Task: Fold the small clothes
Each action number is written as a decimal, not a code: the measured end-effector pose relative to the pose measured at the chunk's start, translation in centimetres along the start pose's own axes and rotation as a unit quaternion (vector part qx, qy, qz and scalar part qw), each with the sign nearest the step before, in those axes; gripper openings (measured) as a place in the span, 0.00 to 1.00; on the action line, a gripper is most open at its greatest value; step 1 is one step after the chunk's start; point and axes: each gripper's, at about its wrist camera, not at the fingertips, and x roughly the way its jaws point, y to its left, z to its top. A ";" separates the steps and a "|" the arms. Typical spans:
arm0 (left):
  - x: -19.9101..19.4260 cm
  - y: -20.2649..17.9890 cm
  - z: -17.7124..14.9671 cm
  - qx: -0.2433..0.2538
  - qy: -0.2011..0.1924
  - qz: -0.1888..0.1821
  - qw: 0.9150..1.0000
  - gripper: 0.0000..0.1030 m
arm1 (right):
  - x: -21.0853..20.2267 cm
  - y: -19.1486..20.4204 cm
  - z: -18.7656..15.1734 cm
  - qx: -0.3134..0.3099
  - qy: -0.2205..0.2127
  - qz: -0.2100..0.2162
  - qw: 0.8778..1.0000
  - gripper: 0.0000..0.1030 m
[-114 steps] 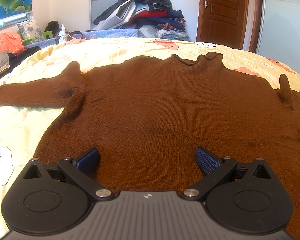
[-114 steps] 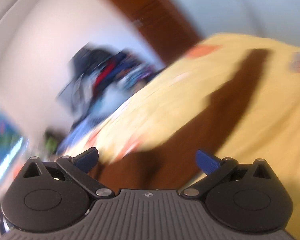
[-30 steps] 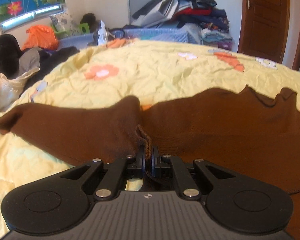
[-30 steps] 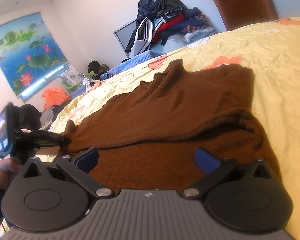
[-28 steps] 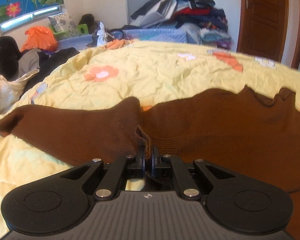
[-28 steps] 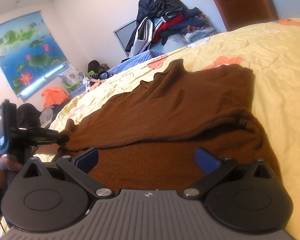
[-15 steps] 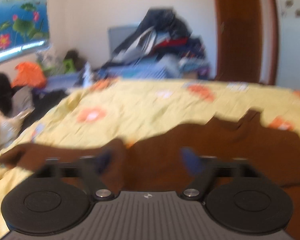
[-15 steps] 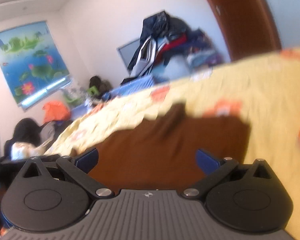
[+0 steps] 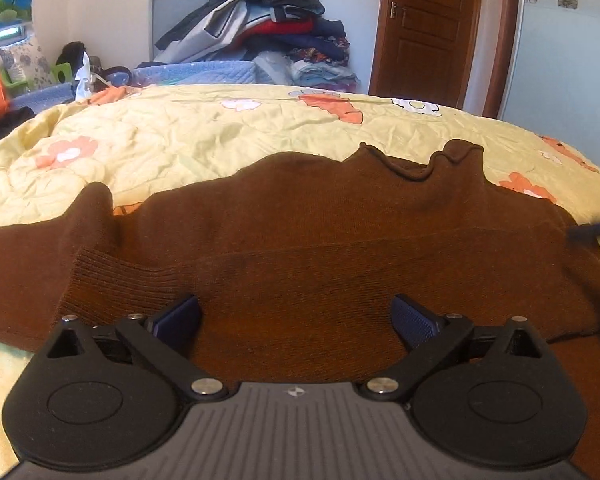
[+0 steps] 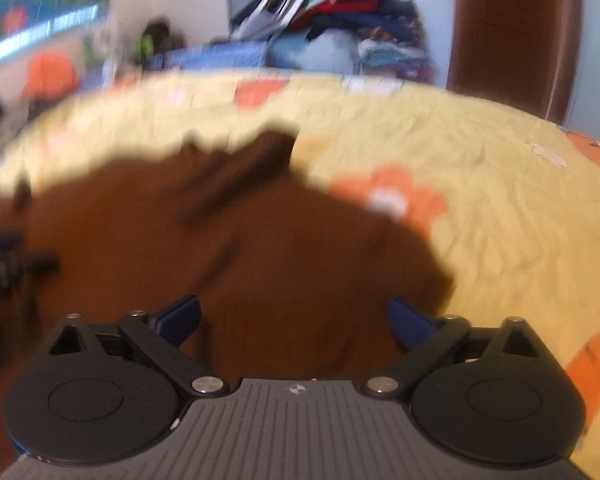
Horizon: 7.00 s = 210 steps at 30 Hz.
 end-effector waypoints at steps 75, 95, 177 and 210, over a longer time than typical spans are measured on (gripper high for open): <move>-10.5 32.4 1.8 -0.380 -0.111 0.198 0.896 0.06 | 6.4 3.3 1.3 -0.030 -0.017 -0.040 0.999 1.00; -9.0 -6.0 -7.0 0.110 -0.060 0.013 0.992 0.96 | 6.1 3.1 1.4 -0.005 -0.021 -0.026 0.999 0.99; -5.7 0.5 4.4 0.007 -0.107 0.052 0.993 0.91 | -2.4 1.8 1.8 0.006 -0.070 -0.023 0.997 0.87; -5.6 -1.9 -1.8 0.102 -0.024 -0.012 0.994 0.84 | 0.3 6.3 -1.9 -0.032 0.019 -0.033 0.999 0.95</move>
